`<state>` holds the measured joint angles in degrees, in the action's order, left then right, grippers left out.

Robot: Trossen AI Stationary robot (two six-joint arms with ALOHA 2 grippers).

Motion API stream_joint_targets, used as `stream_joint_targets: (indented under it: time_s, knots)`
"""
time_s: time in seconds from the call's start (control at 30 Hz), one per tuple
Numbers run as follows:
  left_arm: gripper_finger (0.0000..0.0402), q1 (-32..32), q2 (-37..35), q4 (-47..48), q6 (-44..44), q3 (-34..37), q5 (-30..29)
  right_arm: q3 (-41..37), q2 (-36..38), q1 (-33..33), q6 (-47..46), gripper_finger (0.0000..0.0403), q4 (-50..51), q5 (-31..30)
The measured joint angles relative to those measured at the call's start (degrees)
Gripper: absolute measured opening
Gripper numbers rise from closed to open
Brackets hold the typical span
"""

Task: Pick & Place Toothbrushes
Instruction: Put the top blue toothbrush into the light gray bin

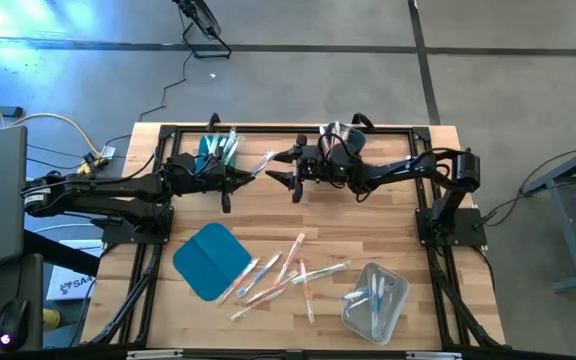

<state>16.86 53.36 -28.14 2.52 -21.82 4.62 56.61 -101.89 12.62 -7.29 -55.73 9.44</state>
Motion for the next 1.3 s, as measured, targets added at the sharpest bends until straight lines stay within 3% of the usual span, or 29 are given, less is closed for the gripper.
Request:
stream_joint_targets:
  time_s: [0.37,0.87,1.3]
  knots:
    - [0.0022,0.0,0.59,-2.48,-1.21,-0.02,0.46,0.54,0.0,0.0,0.01,0.0202,-0.09,1.48]
    - [0.0022,0.0,8.8,-11.42,-2.82,-0.02,1.86,0.51,0.04,0.0,0.02,0.0191,2.17,1.02]
    - [0.0022,0.0,8.79,-10.78,-2.82,-0.02,1.86,0.51,0.09,0.0,0.02,0.0096,2.04,1.0]
